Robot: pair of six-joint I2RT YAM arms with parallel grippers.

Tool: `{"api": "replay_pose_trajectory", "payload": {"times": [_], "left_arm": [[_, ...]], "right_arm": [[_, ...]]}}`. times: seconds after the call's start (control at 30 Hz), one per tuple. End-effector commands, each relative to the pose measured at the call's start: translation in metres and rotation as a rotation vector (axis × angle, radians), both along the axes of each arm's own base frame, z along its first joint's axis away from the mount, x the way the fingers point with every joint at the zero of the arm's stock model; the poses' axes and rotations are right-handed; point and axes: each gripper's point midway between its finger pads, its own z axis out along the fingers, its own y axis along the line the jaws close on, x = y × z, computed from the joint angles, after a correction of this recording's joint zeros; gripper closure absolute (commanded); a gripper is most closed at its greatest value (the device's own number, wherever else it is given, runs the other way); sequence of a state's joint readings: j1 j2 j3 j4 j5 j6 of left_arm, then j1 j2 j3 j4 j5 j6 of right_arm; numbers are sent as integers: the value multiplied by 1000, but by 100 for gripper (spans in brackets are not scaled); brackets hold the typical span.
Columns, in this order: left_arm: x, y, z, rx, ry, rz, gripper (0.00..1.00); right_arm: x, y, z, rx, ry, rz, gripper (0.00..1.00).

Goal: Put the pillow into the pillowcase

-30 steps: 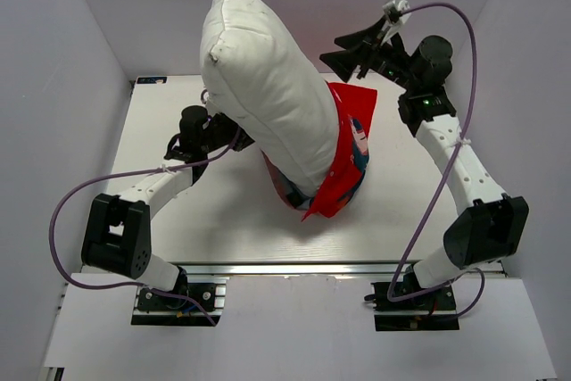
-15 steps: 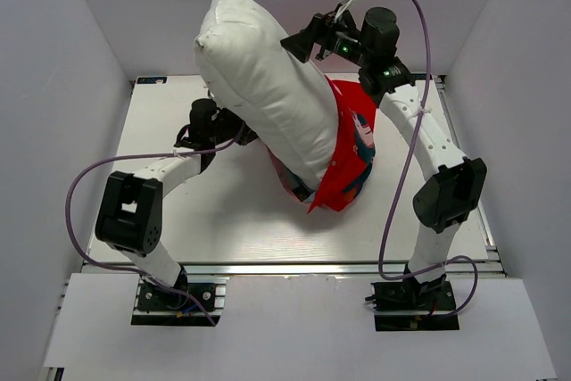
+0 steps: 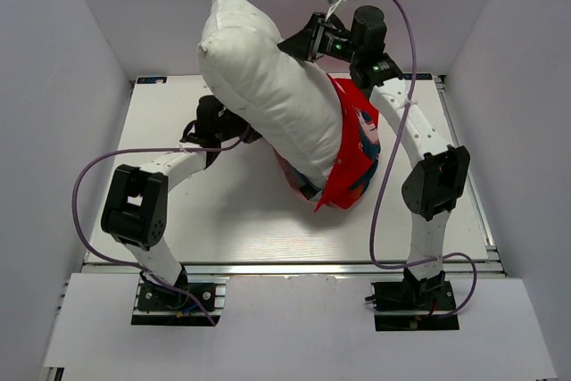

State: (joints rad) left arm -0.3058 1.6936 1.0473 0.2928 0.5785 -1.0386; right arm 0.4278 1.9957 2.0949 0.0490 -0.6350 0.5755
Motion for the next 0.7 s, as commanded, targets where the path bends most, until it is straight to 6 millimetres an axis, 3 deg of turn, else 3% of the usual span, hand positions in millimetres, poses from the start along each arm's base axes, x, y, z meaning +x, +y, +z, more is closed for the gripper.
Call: {"api": "replay_pose_trajectory", "payload": {"times": [0.0,0.03,0.07,0.27,0.5,0.67], "left_arm": [[5,-11,39,-3,-133,-47,100],[9,-10,42,-3,-142,-44,100],[10,-10,44,-3,-143,-45,100],[26,4,72,-46,-185,-2,100],[41,31,134,-124,-277,25,100],[37,34,163,-151,-326,-24,100]], "right_arm": [[-47,15,-4,8,39,244,77],[-57,15,-12,-1,52,280,84],[-64,13,-12,0,36,305,97],[-137,-19,-13,-38,-146,483,100],[-142,-65,-14,-133,-269,441,100],[-159,-75,-18,-148,-269,477,100]]}}
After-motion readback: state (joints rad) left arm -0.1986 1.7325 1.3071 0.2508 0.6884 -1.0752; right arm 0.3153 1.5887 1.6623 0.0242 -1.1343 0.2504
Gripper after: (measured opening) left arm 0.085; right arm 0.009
